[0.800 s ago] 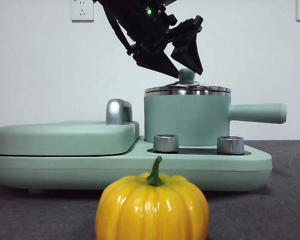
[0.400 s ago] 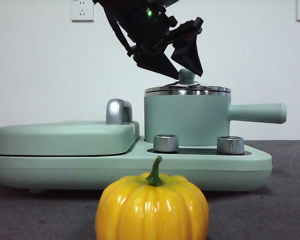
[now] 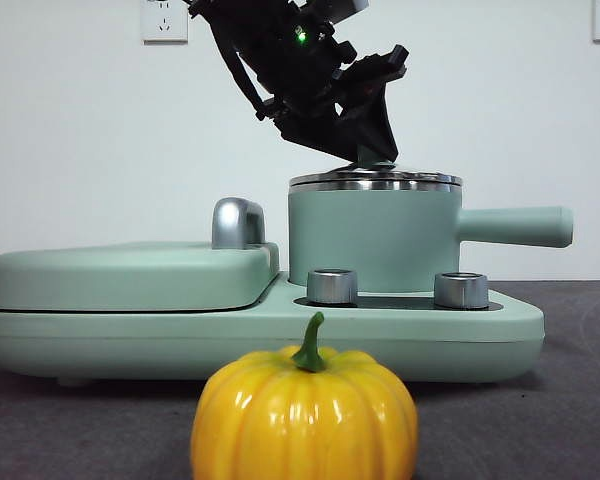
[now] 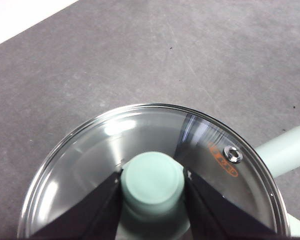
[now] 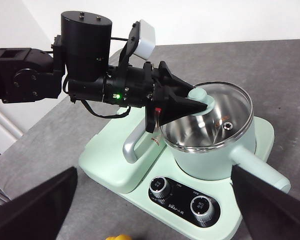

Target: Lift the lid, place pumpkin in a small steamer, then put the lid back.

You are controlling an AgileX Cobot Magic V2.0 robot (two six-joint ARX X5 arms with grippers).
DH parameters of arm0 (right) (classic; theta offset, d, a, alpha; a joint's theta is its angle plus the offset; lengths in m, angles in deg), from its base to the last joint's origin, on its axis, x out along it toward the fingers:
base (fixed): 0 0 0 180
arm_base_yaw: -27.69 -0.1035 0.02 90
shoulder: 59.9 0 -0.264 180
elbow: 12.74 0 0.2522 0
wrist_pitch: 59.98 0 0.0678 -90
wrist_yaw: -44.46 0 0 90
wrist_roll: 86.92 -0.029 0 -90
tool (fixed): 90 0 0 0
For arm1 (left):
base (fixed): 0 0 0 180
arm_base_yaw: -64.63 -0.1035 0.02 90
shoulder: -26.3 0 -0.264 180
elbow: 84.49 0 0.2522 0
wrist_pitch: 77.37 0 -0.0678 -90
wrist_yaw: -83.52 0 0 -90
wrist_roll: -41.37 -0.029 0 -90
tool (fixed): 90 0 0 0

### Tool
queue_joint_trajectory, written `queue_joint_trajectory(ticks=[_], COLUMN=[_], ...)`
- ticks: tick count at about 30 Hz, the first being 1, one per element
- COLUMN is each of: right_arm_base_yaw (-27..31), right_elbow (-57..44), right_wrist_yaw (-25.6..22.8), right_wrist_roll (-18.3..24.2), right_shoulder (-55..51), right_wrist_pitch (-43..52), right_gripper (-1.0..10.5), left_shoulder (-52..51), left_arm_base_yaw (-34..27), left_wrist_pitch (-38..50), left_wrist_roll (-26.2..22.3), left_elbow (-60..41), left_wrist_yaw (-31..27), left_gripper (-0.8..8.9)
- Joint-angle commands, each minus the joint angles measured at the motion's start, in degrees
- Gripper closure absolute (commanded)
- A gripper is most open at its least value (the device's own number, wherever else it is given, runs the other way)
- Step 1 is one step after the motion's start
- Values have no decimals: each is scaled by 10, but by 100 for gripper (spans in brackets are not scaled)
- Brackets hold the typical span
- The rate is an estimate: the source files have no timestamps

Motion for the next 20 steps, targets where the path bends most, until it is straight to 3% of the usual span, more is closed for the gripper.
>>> queue_joint_trajectory(ticks=[1,5,20], right_arm_base_yaw=[-2,-2,-2], right_elbow=[9,9,9], right_wrist_yaw=[0,1,0], right_wrist_roll=[-6,-6,-6], right_shoulder=[3,3,3], right_wrist_pitch=[2,2,-11], right_gripper=[458,458,458], left_shoulder=[11,11,-27], left_arm_base_yaw=[5,5,5], left_wrist_pitch=[7,8,-4], left_wrist_roll=[-6,-5,2], left_elbow=[15,15,37], left_wrist_yaw=[0,0,0], left_gripper=[653,726,725])
